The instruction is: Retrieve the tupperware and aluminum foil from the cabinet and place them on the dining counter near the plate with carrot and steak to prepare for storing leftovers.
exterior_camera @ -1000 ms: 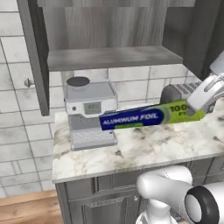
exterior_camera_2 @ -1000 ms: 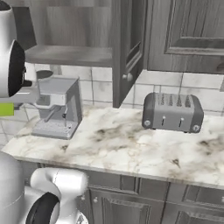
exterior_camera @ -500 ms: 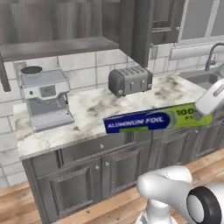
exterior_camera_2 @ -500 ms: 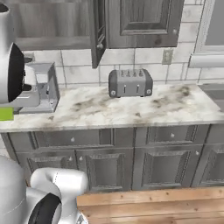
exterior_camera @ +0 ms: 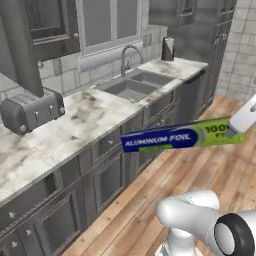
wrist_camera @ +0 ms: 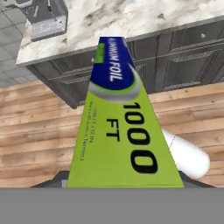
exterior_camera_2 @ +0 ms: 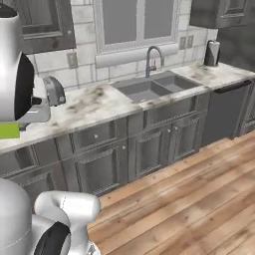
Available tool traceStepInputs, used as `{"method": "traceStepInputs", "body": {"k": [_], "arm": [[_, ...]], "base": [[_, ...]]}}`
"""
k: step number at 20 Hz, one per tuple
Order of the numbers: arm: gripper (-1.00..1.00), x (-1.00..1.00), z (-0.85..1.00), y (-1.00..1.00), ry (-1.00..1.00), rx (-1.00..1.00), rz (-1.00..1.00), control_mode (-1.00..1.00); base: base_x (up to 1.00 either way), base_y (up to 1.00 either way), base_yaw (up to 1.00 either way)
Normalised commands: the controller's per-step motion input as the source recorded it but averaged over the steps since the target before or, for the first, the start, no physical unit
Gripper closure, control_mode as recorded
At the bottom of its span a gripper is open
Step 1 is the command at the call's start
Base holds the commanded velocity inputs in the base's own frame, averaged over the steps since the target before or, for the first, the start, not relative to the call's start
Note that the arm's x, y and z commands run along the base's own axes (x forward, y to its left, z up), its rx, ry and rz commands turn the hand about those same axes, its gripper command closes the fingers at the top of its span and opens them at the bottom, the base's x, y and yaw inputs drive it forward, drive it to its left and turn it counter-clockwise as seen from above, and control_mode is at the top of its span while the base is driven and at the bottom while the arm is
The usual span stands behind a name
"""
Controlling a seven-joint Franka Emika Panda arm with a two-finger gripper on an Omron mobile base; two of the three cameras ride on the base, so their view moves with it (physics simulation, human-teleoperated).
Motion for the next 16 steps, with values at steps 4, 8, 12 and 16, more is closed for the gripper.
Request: {"method": "traceStepInputs", "body": {"k": [4, 8, 12, 16], "arm": [[1.0, 0.0, 0.0, 0.0, 0.0, 0.0, 0.0, 1.0], [1.0, 0.0, 0.0, 0.0, 0.0, 0.0, 0.0, 1.0], [1.0, 0.0, 0.0, 0.0, 0.0, 0.0, 0.0, 1.0], [1.0, 0.0, 0.0, 0.0, 0.0, 0.0, 0.0, 1.0]], "base": [[0.43, -0.53, -0.68], [0.79, -0.29, -0.58], [0.99, -0.05, -0.52], [1.0, 0.02, -0.47]]}}
